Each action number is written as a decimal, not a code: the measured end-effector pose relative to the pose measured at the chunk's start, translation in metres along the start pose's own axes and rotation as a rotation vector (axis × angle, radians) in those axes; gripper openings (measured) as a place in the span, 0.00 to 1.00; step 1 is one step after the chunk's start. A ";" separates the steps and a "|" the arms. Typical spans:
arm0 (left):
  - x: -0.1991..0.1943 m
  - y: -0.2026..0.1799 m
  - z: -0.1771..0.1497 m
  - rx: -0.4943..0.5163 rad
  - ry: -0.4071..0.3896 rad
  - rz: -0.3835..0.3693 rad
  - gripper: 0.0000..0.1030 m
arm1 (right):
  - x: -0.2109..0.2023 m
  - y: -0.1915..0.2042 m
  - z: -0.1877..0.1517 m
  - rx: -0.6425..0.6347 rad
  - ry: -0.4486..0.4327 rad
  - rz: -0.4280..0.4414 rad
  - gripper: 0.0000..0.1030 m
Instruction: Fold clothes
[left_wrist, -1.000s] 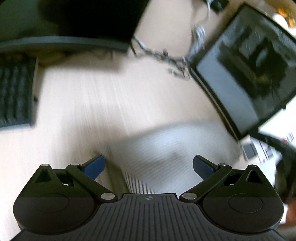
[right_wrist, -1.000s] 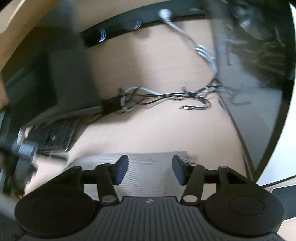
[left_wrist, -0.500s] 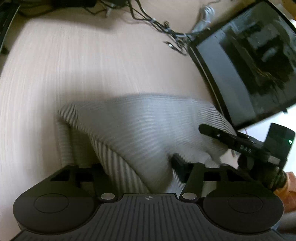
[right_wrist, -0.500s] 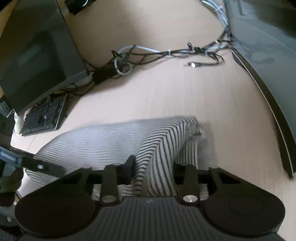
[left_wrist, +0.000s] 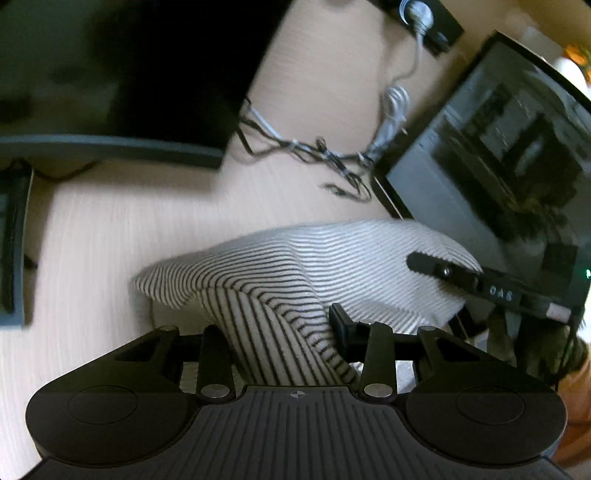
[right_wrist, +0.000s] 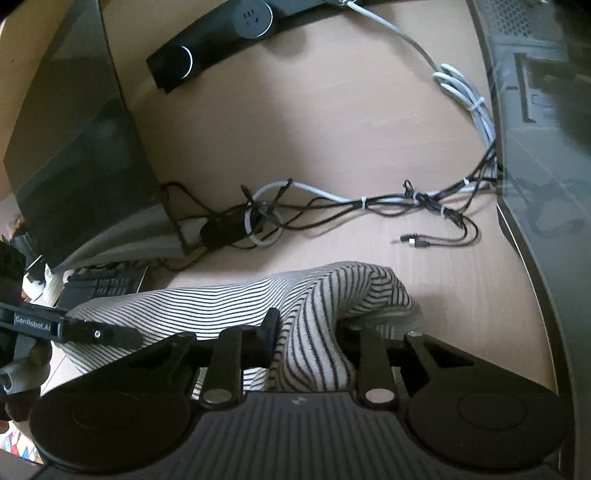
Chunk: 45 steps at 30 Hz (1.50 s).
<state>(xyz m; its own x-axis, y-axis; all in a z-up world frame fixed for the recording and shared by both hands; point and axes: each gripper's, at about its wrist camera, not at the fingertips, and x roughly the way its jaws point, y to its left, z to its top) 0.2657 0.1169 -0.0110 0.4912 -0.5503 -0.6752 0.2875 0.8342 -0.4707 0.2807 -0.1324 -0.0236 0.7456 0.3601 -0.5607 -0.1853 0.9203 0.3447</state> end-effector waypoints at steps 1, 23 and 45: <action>-0.002 -0.002 -0.007 0.005 0.008 -0.004 0.40 | -0.002 0.000 -0.005 0.000 0.005 0.000 0.22; -0.041 0.016 -0.040 -0.024 -0.023 0.094 0.57 | -0.037 0.001 -0.043 -0.099 0.046 -0.192 0.58; 0.063 -0.012 -0.009 0.070 0.030 0.059 0.93 | -0.014 0.044 -0.094 -0.112 0.091 -0.100 1.00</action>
<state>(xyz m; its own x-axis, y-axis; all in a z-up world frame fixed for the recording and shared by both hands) 0.2857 0.0717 -0.0536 0.4846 -0.5004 -0.7175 0.3160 0.8650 -0.3898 0.2017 -0.0823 -0.0713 0.7036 0.2738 -0.6557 -0.1871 0.9616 0.2007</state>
